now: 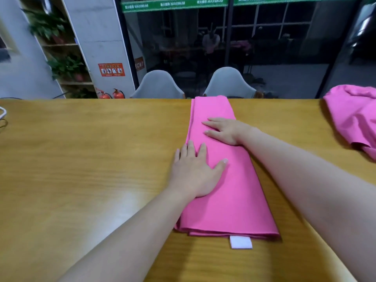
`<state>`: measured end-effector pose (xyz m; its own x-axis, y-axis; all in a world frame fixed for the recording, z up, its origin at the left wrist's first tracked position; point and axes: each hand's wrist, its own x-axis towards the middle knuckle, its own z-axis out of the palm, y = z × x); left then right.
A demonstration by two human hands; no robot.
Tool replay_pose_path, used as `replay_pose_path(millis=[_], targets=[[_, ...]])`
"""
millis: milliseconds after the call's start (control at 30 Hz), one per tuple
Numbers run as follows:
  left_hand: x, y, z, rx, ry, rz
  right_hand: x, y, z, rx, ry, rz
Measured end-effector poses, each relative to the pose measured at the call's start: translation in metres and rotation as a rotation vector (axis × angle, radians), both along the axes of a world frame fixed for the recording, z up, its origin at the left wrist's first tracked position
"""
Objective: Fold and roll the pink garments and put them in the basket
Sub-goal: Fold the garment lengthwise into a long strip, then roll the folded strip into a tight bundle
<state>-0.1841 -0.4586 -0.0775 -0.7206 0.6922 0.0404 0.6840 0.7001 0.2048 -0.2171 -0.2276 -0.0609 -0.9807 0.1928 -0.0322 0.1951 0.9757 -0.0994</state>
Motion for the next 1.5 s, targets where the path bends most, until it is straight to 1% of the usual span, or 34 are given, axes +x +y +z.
replay_pose_path(millis=[200,300,433,533,667,767,833,900,967,1033,1067,1200,1267,1300,1367,1433,1467,1500], targets=[[-0.036,0.032,-0.003,0.01,-0.021,-0.02,-0.03,0.033,-0.001,0.028,0.013,-0.047],[-0.038,0.026,-0.001,0.027,-0.032,-0.049,-0.029,0.032,0.002,0.036,0.004,-0.094],[-0.033,-0.001,0.0,0.009,-0.071,-0.161,-0.014,0.013,-0.003,0.053,-0.056,-0.116],[-0.022,-0.027,0.002,-0.018,-0.054,-0.216,0.027,-0.018,-0.009,0.015,-0.048,-0.08],[0.007,-0.065,0.0,-0.01,0.005,-0.323,0.106,-0.067,-0.009,0.014,-0.023,-0.014],[0.029,-0.094,0.001,0.042,-0.013,-0.381,0.165,-0.098,-0.006,-0.001,-0.03,0.039],[0.042,-0.109,0.005,0.064,-0.046,-0.384,0.198,-0.114,-0.003,0.004,-0.032,0.087],[0.052,-0.119,0.011,0.081,-0.051,-0.372,0.223,-0.124,0.001,0.018,0.009,0.141],[0.059,-0.123,0.015,0.118,0.023,-0.365,0.242,-0.129,0.006,0.055,0.095,0.21],[0.062,-0.124,0.019,0.151,0.146,-0.4,0.252,-0.129,0.008,0.154,0.177,0.311],[0.063,-0.124,0.021,0.152,0.174,-0.427,0.254,-0.129,0.009,0.195,0.204,0.347],[0.056,-0.112,0.029,0.128,0.228,-0.54,0.244,-0.131,0.016,0.252,0.216,0.356],[0.05,-0.102,0.035,0.161,0.269,-0.568,0.235,-0.13,0.022,0.218,0.216,0.332],[0.047,-0.096,0.038,0.173,0.283,-0.576,0.23,-0.128,0.022,0.163,0.222,0.302],[0.041,-0.083,0.04,0.163,0.28,-0.587,0.223,-0.122,0.017,-0.03,0.258,0.203],[0.035,-0.072,0.036,0.179,0.235,-0.613,0.219,-0.117,0.005,-0.173,0.332,0.152],[0.031,-0.069,0.031,0.218,0.185,-0.616,0.219,-0.115,-0.001,-0.207,0.37,0.153],[0.026,-0.068,0.028,0.28,0.094,-0.613,0.22,-0.112,-0.005,-0.242,0.398,0.157]])
